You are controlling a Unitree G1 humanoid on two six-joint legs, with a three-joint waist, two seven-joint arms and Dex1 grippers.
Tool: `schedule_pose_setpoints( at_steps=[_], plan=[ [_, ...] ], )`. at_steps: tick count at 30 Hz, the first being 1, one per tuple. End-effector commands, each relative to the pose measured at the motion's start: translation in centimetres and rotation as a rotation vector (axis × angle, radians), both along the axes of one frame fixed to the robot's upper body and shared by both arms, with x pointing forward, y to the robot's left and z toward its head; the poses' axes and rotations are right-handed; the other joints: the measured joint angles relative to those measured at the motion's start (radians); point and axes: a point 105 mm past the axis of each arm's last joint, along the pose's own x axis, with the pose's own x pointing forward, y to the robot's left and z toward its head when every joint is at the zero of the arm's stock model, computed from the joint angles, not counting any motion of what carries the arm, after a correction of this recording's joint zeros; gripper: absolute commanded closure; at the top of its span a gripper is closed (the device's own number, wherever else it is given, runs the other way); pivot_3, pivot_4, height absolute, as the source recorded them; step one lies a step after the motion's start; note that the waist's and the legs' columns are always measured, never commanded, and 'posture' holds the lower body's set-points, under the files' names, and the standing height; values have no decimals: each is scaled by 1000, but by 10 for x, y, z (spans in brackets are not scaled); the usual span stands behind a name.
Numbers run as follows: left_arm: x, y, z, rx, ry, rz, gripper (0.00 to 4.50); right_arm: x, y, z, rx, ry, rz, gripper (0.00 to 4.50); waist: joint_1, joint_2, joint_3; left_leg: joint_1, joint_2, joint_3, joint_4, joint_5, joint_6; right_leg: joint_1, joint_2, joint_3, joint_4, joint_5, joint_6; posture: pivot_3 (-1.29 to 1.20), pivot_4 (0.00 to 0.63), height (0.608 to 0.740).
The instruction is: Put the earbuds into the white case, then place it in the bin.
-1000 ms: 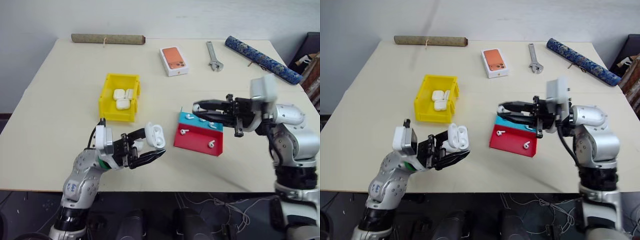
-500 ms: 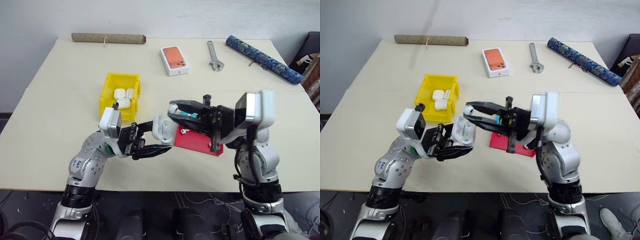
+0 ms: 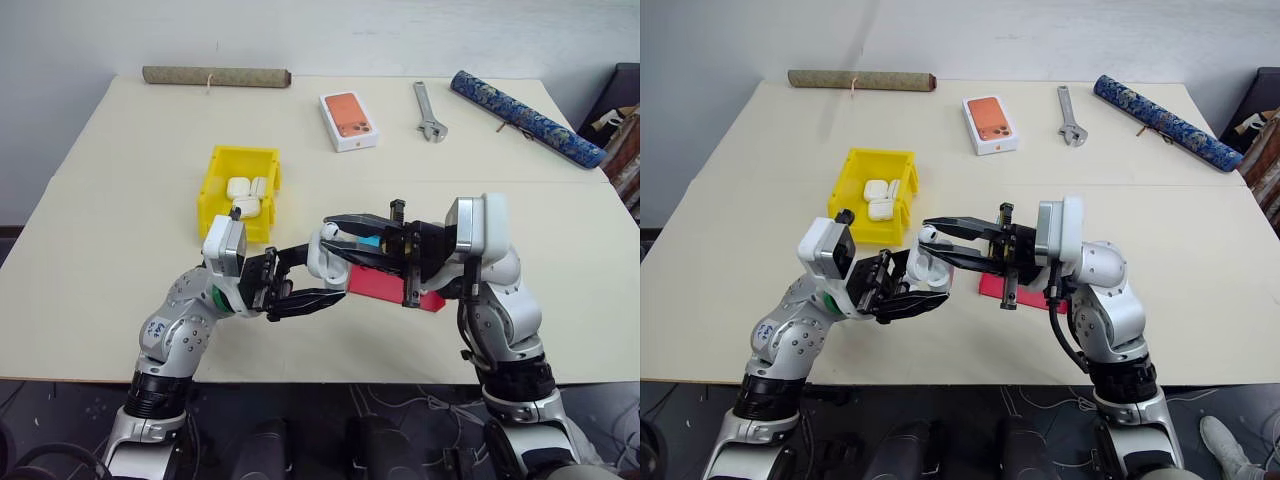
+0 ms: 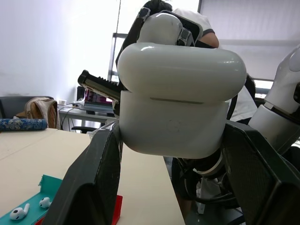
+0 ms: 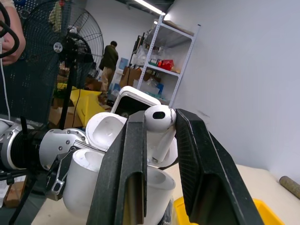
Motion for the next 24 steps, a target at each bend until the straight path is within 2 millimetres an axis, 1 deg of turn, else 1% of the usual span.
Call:
schedule_pose_setpoints(
  at_steps=[1,6,12,17,20,24],
  plan=[
    [-9,-2,10,-24,-59,-10,1760,-1,-1,-2,-14,-7,-5,4046,0,0,0,0,0,0,0,0,0,0,0,0,0,0,0,0,150,740],
    [-9,-1,10,-24,-61,1,1760,0,-3,-7,-26,9,0,4046,0,0,0,0,0,0,0,0,0,0,0,0,0,0,0,0,150,740],
    [-10,0,7,-15,-62,8,1760,3,-7,-4,19,26,-3,4046,0,0,0,0,0,0,0,0,0,0,0,0,0,0,0,0,150,740],
    [-10,-1,8,-18,-70,11,1760,1,-11,-18,-50,35,12,4046,0,0,0,0,0,0,0,0,0,0,0,0,0,0,0,0,150,740],
    [-10,-2,9,-20,-74,13,1760,0,-12,-22,-65,35,17,4046,1,0,0,0,0,0,0,0,0,0,0,0,0,0,0,0,150,740],
    [-11,-4,10,-21,-81,8,1760,-1,-11,-32,-92,33,19,4046,0,0,0,0,0,0,0,0,0,0,0,0,-1,0,0,0,150,740]
  ],
)
